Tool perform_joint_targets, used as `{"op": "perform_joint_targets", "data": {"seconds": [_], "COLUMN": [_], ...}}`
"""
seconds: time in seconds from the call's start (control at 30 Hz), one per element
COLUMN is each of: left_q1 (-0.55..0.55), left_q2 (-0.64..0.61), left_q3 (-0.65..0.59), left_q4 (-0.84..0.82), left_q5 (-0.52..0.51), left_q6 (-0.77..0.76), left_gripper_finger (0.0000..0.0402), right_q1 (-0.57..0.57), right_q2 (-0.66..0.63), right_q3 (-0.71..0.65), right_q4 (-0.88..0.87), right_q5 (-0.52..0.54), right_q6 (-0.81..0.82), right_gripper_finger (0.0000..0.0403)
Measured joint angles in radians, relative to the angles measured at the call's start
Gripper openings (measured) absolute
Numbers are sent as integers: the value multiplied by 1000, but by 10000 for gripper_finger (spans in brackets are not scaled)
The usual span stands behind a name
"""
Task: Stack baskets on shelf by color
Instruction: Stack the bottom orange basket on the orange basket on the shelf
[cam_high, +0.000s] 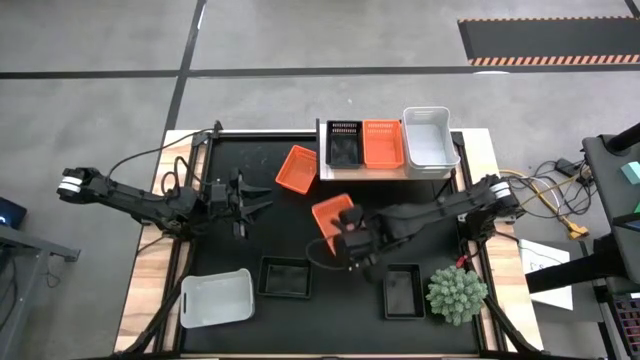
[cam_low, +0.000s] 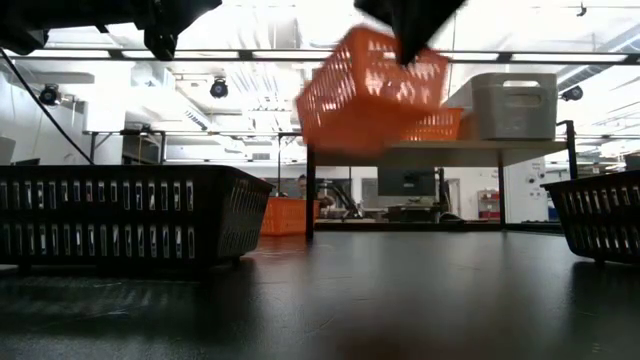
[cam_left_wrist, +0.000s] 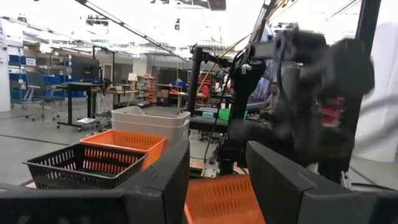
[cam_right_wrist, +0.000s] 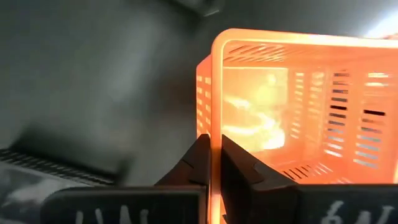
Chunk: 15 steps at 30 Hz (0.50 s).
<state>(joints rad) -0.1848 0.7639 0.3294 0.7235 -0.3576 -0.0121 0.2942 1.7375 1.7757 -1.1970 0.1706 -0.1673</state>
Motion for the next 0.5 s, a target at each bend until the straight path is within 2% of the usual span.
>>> {"op": "perform_joint_targets", "data": {"seconds": [0.27,0.4,0.5], "left_q1": [0,0,0], "left_q2": [-1,0,-1], "left_q3": [0,0,0], "left_q4": [1,1,2], "left_q5": [0,0,0], "left_q6": [0,1,2], "left_gripper_finger": [144,144,144], "right_q1": [-67,-179,-280], "right_q2": [-5,-8,-21], "right_q3": [286,349,357], "right_q4": [-266,-368,-373], "right_q5": [242,255,233], "right_q6": [19,-10,-59], "right_gripper_finger": [11,9,9]}}
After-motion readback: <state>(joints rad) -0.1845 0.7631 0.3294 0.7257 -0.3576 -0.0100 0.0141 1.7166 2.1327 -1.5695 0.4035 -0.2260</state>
